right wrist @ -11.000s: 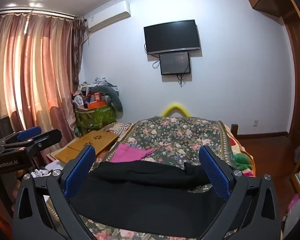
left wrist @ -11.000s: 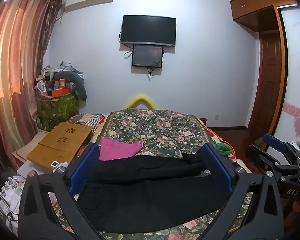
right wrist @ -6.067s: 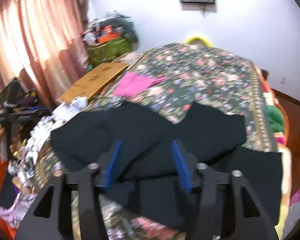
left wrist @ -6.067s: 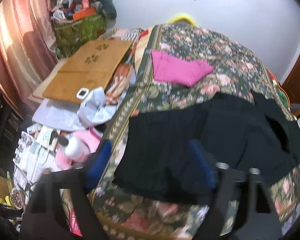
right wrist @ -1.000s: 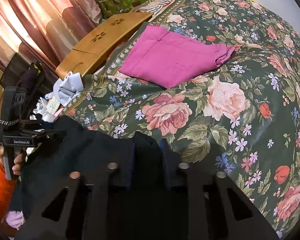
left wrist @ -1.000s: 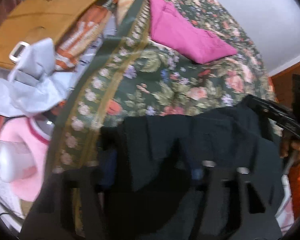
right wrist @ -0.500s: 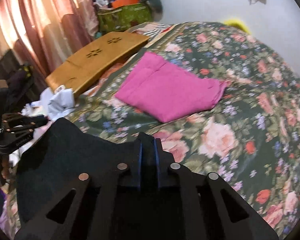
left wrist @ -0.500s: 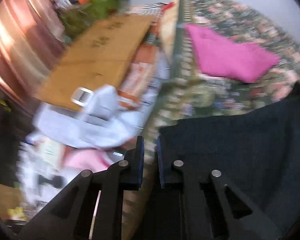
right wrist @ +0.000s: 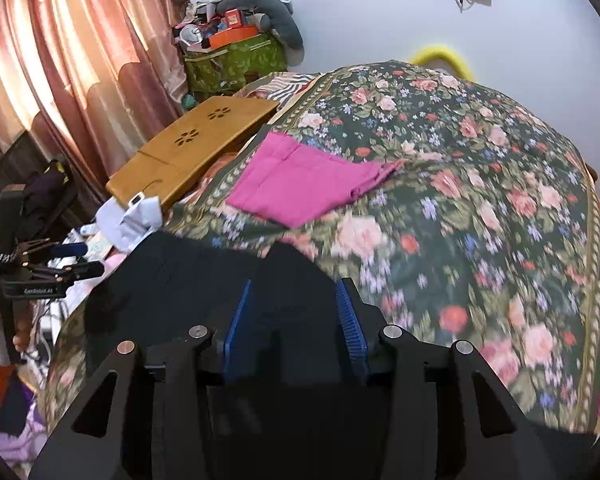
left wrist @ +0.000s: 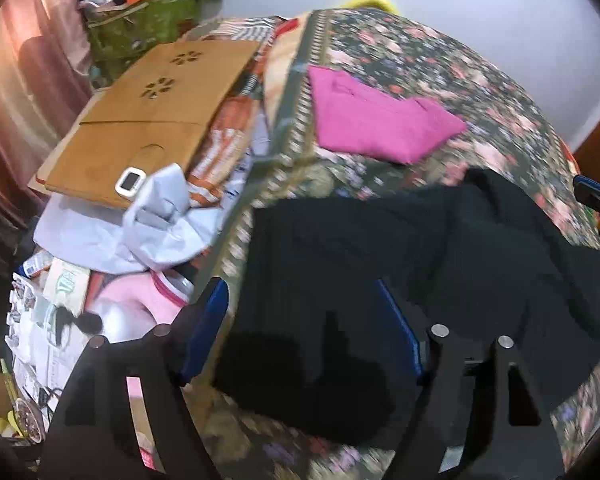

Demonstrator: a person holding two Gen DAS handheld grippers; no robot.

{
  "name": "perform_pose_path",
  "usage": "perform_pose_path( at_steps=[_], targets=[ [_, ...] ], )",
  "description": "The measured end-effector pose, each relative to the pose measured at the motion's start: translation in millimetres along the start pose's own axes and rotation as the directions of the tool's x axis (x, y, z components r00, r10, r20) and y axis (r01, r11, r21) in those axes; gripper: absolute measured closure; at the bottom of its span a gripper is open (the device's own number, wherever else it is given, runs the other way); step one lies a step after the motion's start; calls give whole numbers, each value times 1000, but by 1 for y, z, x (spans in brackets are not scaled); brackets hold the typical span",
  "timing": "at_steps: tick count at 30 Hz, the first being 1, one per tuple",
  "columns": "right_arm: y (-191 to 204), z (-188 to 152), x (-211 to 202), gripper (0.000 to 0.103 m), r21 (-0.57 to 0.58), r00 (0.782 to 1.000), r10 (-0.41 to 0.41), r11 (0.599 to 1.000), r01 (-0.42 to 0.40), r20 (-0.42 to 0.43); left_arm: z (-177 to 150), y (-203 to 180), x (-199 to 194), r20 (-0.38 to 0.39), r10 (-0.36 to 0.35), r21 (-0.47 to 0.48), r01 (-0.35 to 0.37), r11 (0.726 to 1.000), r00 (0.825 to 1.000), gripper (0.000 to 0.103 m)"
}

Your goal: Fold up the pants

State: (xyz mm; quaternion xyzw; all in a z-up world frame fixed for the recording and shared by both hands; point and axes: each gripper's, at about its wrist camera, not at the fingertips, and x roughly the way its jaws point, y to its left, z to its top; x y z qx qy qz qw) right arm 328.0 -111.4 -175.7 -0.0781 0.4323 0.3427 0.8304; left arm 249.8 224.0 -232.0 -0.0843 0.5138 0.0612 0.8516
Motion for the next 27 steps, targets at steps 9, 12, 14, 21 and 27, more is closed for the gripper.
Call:
perform_pose_path(
  at_steps=[9, 12, 14, 21, 27],
  targets=[
    [10, -65, -25, 60, -28, 998, 22, 999, -23, -54, -38, 1, -15, -34, -33, -122, 28, 992, 999, 23],
    [15, -85, -25, 60, -52, 996, 28, 998, -33, -84, -49, 7, -10, -73, -76, -181, 62, 982, 994, 23],
    [18, -95, -23, 60, -60, 994, 24, 998, -31, -106, -55, 10, -6, -92, -100, -221, 78, 972, 991, 23],
    [15, -113, -22, 59, -39, 993, 39, 998, -44, -111, -64, 11, 17, -139, -202, -335, 146, 931, 969, 23],
    [16, -120, -23, 57, -37, 995, 43, 998, -47, -91, -57, 16, 33, -135, -223, -384, 156, 910, 965, 36]
  ],
)
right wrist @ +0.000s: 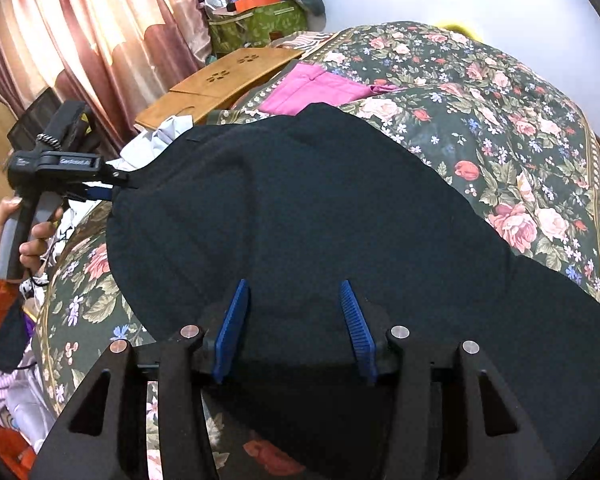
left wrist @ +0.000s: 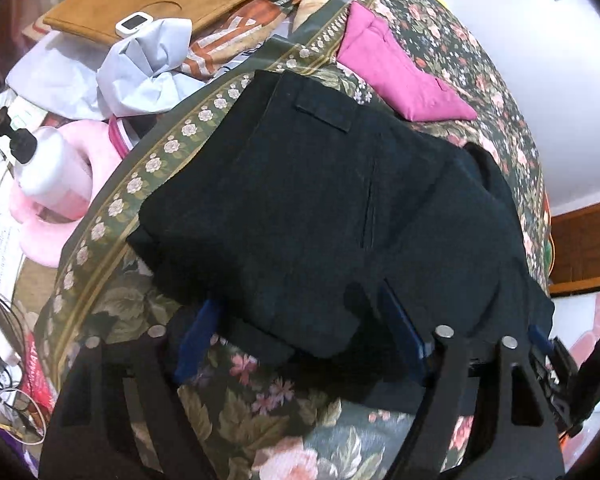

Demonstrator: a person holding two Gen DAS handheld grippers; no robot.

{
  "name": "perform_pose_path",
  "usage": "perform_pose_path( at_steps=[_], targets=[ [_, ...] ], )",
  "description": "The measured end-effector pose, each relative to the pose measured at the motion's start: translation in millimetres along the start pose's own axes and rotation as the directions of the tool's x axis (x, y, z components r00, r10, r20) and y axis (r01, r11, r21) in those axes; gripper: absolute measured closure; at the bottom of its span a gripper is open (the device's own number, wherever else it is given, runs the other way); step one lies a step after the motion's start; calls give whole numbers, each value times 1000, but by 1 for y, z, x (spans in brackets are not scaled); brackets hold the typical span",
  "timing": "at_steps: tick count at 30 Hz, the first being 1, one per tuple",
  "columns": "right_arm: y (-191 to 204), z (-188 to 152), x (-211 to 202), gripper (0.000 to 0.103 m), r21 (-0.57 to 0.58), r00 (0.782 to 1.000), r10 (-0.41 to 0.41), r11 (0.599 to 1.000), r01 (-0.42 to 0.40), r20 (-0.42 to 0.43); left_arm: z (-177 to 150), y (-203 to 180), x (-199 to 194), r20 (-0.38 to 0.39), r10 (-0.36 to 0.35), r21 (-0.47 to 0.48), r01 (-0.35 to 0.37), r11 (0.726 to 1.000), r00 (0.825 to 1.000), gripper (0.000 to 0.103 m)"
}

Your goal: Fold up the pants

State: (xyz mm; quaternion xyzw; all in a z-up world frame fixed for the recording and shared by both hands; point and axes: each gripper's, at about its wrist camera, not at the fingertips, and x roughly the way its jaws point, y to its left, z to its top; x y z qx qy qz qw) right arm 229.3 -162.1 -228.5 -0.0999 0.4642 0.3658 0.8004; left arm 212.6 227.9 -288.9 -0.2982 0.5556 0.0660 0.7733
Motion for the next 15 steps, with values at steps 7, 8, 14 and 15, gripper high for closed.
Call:
perform_pose_path(
  at_steps=[7, 8, 14, 15],
  targets=[
    [-4, -2, -2, 56, 24, 1000, 21, 1000, -21, 1, 0, -5, -7, 77, 98, 42, -101, 994, 992, 90],
    [-5, -3, -2, 56, 28, 1000, 23, 999, -23, 0, -1, -9, -16, 125, 120, 69, -129, 989, 985, 90],
    [-9, -4, -3, 55, 50, 1000, 27, 998, -27, -4, -5, -13, -44, 223, 148, 135, -181, 974, 964, 90],
    [-9, -4, -3, 55, 53, 1000, 26, 998, -26, -5, -6, -10, -39, 208, 155, 140, -186, 972, 966, 90]
  ],
)
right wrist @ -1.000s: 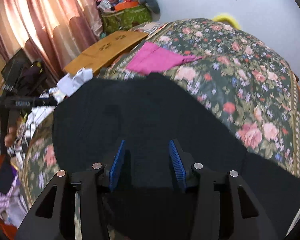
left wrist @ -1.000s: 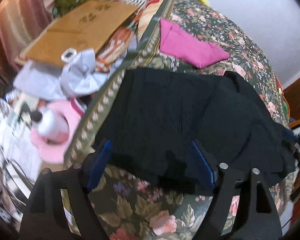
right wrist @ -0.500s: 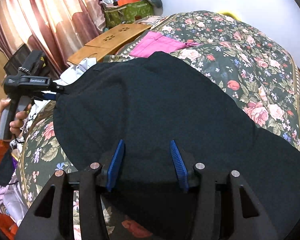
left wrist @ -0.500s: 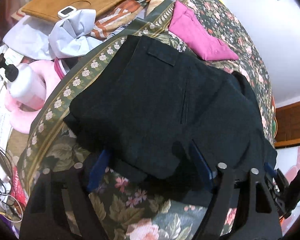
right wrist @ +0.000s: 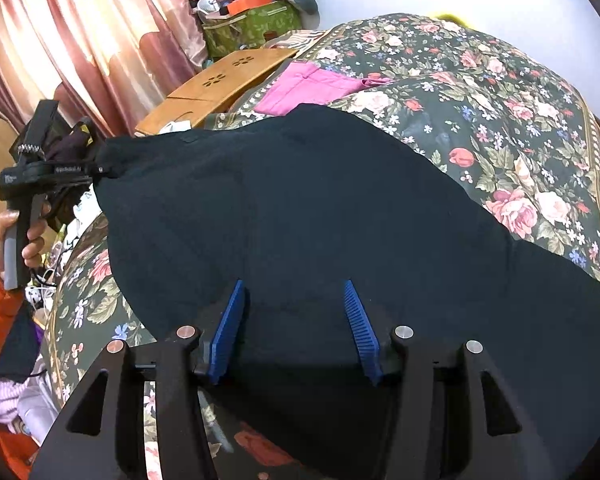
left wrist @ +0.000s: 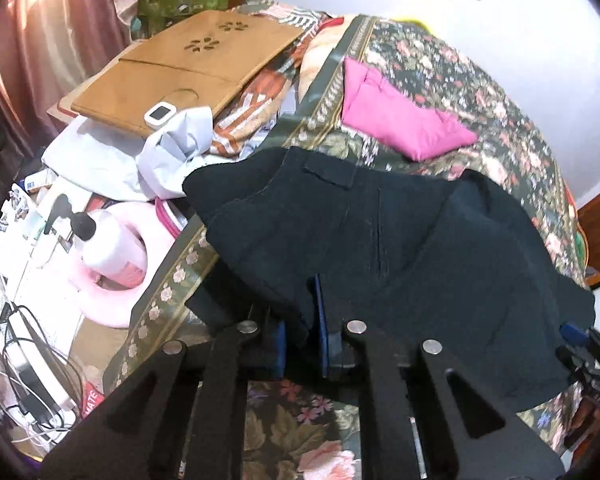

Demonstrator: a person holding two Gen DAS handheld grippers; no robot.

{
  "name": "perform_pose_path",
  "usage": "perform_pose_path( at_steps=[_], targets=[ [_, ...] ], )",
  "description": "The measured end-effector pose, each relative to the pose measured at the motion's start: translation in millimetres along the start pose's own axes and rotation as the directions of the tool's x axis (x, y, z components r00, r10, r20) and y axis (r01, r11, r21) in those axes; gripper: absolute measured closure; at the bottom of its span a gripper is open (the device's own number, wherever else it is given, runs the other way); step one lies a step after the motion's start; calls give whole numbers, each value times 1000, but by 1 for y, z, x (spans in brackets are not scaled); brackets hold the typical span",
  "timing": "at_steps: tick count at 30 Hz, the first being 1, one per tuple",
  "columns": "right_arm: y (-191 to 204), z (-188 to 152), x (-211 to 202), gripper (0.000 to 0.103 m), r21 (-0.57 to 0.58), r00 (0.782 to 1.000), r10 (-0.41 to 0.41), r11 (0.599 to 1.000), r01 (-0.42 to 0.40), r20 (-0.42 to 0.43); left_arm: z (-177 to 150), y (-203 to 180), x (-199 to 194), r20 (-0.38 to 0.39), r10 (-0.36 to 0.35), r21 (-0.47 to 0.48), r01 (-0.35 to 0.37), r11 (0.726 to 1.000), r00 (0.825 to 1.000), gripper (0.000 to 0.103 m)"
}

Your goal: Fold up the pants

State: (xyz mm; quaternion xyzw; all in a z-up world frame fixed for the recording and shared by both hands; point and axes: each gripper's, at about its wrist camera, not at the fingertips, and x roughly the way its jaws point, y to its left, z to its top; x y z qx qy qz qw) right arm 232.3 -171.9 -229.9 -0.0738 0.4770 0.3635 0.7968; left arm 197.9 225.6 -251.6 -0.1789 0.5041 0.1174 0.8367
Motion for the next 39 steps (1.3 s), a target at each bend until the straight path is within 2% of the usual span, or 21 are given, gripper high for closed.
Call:
perform_pose_path(
  at_steps=[6, 12, 17, 20, 21, 22, 24, 26, 28, 30, 33, 39],
  targets=[
    [0, 6, -5, 55, 13, 1000, -11, 1000, 11, -17, -24, 11, 34, -89, -2, -23, 0, 1000, 996, 89],
    [10, 30, -14, 51, 4, 998, -18, 1000, 18, 56, -34, 10, 33, -68, 24, -5, -25, 1000, 997, 85],
    [12, 37, 0, 47, 16, 999, -30, 999, 29, 34, -36, 8, 24, -65, 36, 42, -33, 999, 997, 79],
    [7, 27, 11, 47, 38, 999, -33, 999, 34, -13, -38, 8, 15, -64, 29, 55, -26, 998, 998, 74],
    [5, 21, 15, 47, 44, 999, -42, 998, 43, -33, -39, 9, 12, -65, 35, 58, -32, 998, 997, 69],
    [3, 17, 14, 43, 47, 999, -45, 998, 46, -27, -39, 10, 9, -64, 42, 57, -39, 998, 997, 64],
    [0, 9, 6, 35, 60, 998, -57, 997, 57, -4, -40, 12, 0, -49, 51, 55, -48, 997, 998, 60],
    [-5, 2, -3, 35, 81, 998, -61, 995, 60, 4, -40, 12, -10, -31, 45, 59, -43, 997, 998, 56],
    [-14, -8, -11, 32, 119, 998, -66, 991, 64, 10, -38, 11, -18, -12, 38, 69, -37, 997, 999, 39],
    [-23, -15, -18, 32, 162, 998, -61, 985, 58, 14, -32, 6, -24, 10, 50, 78, -51, 996, 999, 32],
    [-37, -29, -36, 32, 226, 996, -85, 971, 79, 17, -23, -6, -26, 15, 43, 95, -44, 994, 999, 32],
    [-59, -57, -80, 32, 308, 980, -193, 937, 166, 57, -8, -59, -20, 4, -45, 180, 44, 983, 999, 26]
  ],
)
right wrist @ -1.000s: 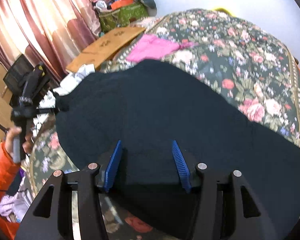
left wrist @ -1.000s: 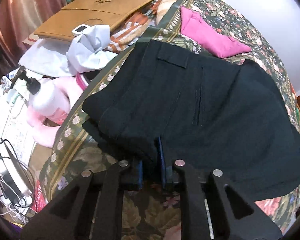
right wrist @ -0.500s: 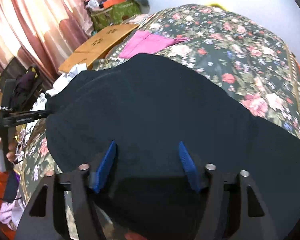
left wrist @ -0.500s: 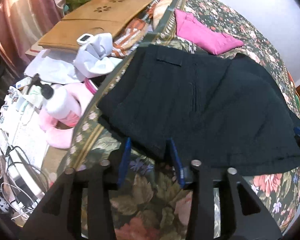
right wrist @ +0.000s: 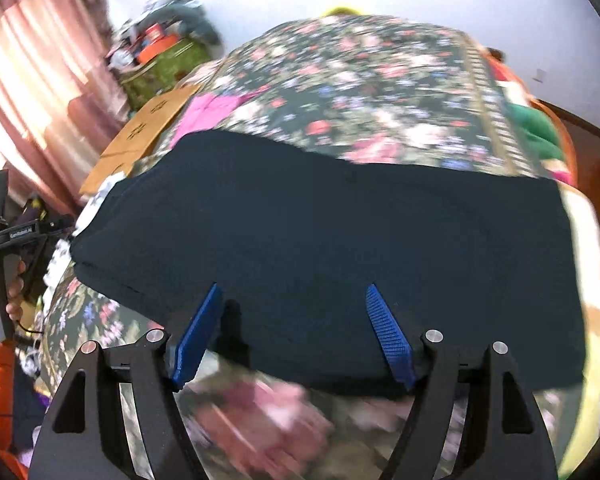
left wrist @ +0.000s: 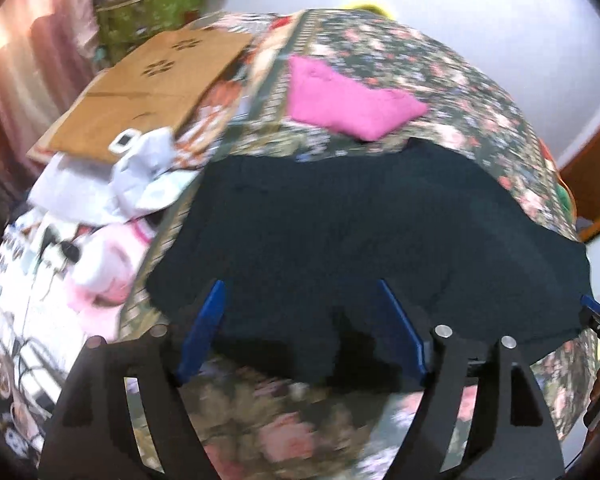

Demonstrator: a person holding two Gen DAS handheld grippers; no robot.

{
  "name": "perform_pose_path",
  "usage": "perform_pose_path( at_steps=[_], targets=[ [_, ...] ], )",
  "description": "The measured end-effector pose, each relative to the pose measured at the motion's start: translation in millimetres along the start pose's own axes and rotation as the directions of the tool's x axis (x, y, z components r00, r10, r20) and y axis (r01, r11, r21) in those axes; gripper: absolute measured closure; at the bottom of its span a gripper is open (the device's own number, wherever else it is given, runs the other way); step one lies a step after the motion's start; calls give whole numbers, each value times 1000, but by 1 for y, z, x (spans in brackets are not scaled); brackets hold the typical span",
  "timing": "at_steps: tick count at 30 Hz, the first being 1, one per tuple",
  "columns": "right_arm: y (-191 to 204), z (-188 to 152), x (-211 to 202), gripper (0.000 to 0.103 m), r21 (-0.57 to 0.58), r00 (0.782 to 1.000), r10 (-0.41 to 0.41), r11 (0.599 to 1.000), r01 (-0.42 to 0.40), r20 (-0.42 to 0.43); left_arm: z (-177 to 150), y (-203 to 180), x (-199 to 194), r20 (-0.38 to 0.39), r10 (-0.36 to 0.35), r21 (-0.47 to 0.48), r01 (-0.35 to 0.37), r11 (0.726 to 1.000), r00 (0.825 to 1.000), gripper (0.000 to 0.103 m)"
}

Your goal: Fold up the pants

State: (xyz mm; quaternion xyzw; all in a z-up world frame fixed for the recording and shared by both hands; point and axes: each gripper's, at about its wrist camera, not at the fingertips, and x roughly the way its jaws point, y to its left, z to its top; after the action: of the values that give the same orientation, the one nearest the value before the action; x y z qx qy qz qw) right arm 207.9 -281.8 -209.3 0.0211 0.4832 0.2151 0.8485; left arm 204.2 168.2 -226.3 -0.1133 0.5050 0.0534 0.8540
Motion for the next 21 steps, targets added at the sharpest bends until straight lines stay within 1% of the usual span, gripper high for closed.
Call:
perform_pose_path(
  at_steps=[2, 4, 7, 9, 10, 11, 15, 18, 19, 21],
  targets=[
    [-12, -4, -11, 32, 28, 999, -30, 999, 30, 16, 4, -19, 7, -13, -21, 42, 21, 999, 1000, 25],
    [-28, -15, -25, 32, 80, 997, -71, 995, 67, 39, 7, -42, 16, -38, -42, 91, 45, 995, 998, 25],
    [-50, -28, -41, 32, 169, 991, -114, 980, 100, 70, 8, -72, 27, -74, -65, 152, 75, 986, 995, 25],
    [-67, -40, -51, 32, 244, 987, -140, 963, 116, 82, 6, -93, 36, -118, -106, 199, 128, 972, 987, 25],
    [-73, -44, -54, 32, 270, 986, -142, 956, 114, 84, 3, -107, 41, -148, -133, 234, 165, 958, 980, 25],
    [-81, -49, -55, 32, 304, 987, -140, 947, 109, 81, 1, -115, 44, -162, -139, 256, 177, 950, 977, 25],
    [-101, -61, -56, 32, 382, 990, -120, 920, 82, 77, -2, -151, 47, -142, -100, 350, 144, 926, 985, 23],
    [-110, -62, -55, 32, 416, 991, -92, 908, 43, 99, 2, -166, 51, -154, -95, 371, 146, 917, 984, 20],
    [-113, -61, -54, 32, 425, 990, -84, 905, 29, 112, 2, -173, 52, -153, -86, 385, 140, 912, 984, 17],
    [-119, -58, -51, 32, 447, 988, -78, 894, 11, 131, 3, -182, 56, -147, -69, 402, 124, 907, 987, 14]
  ],
)
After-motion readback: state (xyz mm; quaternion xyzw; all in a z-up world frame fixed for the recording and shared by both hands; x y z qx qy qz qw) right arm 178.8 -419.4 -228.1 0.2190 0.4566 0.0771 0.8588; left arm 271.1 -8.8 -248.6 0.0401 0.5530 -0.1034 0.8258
